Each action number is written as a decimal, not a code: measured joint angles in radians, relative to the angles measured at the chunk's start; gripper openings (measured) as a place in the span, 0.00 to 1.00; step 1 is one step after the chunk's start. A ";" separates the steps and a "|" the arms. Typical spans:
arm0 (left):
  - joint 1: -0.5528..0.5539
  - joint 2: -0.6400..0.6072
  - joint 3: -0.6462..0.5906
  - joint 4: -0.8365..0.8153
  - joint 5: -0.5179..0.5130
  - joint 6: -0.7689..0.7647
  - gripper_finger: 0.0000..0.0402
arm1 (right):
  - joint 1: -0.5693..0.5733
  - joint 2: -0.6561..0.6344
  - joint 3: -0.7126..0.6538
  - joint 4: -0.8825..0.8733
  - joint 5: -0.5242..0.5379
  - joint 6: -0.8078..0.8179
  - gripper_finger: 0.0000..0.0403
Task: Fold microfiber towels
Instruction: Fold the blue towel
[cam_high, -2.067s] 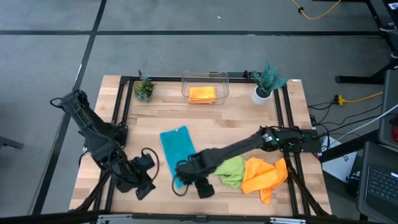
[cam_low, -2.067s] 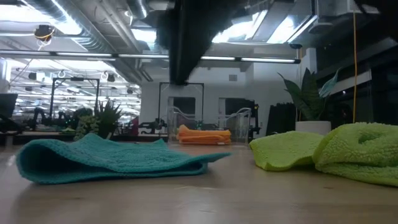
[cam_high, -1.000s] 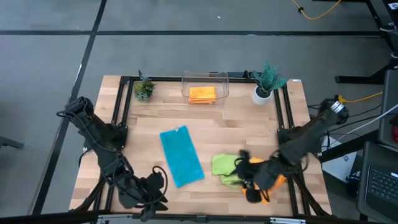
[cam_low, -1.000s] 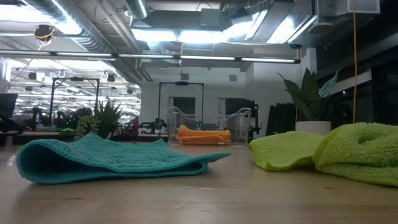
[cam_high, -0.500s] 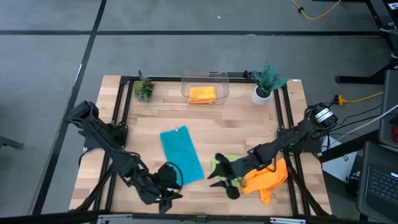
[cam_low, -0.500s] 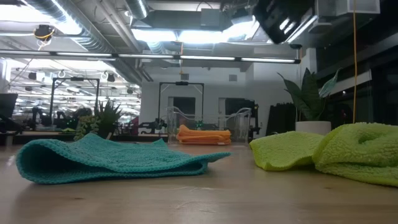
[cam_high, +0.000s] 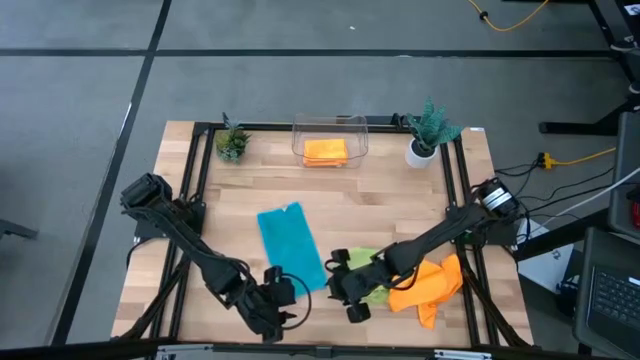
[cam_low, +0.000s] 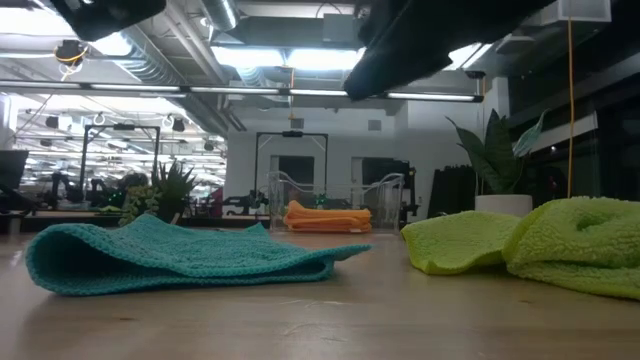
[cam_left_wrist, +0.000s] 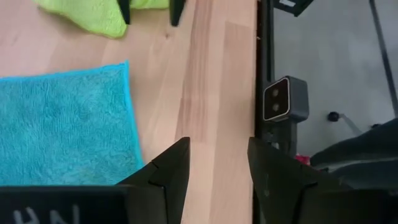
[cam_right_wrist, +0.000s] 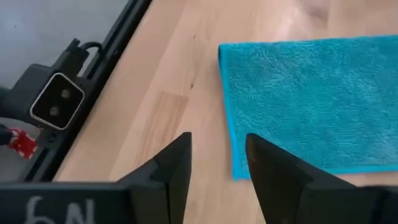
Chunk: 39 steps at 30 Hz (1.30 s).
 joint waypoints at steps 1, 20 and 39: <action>0.004 0.000 0.000 -0.005 0.003 -0.016 0.38 | -0.002 0.008 0.005 0.000 -0.011 0.007 0.39; -0.038 0.051 0.000 -0.104 -0.043 0.049 0.56 | -0.038 0.142 0.014 0.104 -0.052 0.071 0.73; -0.071 0.113 -0.123 0.060 -0.159 0.111 0.55 | -0.058 0.233 0.013 0.158 -0.025 -0.049 0.72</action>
